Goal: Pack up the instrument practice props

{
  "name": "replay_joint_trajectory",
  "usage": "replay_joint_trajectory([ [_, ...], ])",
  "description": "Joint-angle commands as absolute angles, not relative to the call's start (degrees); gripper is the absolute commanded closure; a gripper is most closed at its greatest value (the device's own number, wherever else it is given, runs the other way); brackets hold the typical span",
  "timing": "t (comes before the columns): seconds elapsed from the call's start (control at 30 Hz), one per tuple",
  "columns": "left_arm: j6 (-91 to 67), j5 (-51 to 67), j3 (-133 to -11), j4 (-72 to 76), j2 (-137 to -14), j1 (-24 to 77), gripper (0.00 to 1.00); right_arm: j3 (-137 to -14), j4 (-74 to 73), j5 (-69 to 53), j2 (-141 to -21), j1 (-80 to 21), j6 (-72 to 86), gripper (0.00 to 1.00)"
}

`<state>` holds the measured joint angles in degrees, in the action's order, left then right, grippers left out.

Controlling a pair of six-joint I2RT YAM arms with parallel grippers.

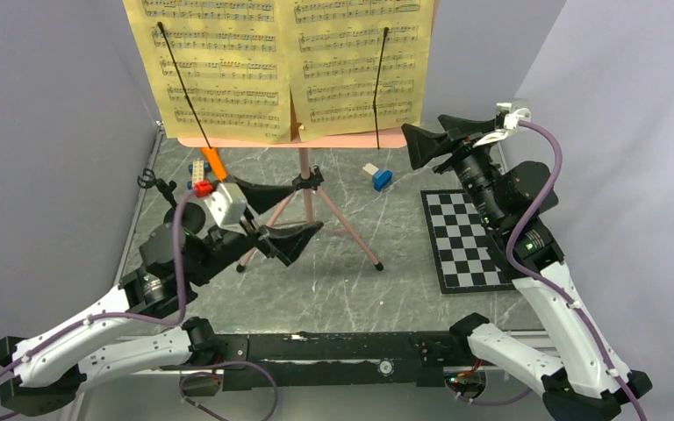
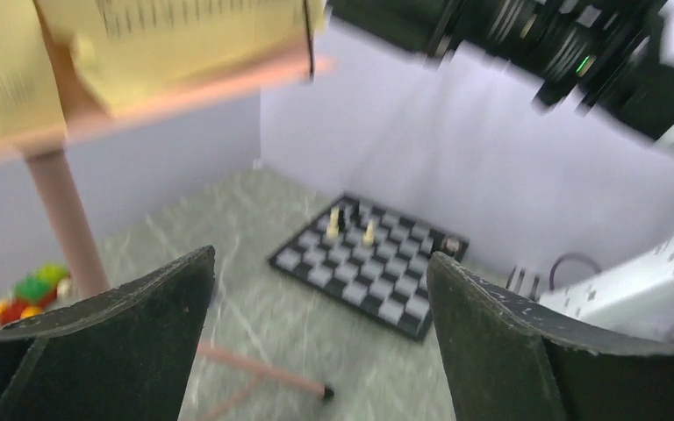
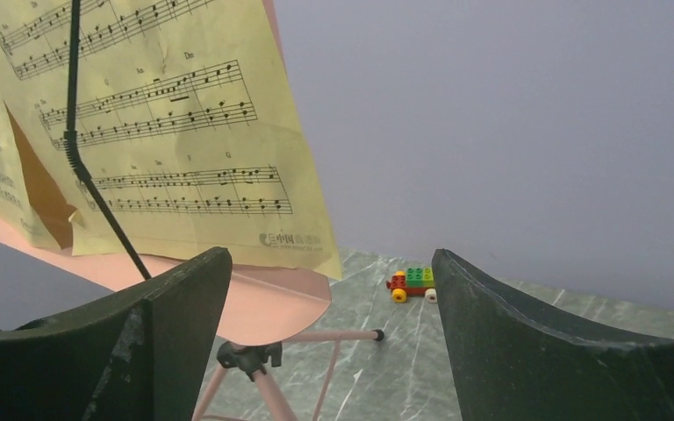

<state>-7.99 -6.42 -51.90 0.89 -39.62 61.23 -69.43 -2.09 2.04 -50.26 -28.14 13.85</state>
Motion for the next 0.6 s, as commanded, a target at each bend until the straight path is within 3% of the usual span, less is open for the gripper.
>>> replay_joint_trajectory([
  [0.0,-4.43,-2.01,-61.42,9.55,-44.25,61.52,0.06,-72.18,2.33,-2.42,-51.23,-26.28,13.52,0.12],
  [0.33,-3.18,0.18,-80.59,9.62,-60.47,61.52,0.04,-76.06,3.13,-6.65,-54.78,-22.30,14.89,0.16],
  [0.57,-2.54,-5.71,-93.73,5.42,-70.92,61.52,0.07,-76.37,4.30,-6.75,-56.10,-21.28,16.35,0.20],
])
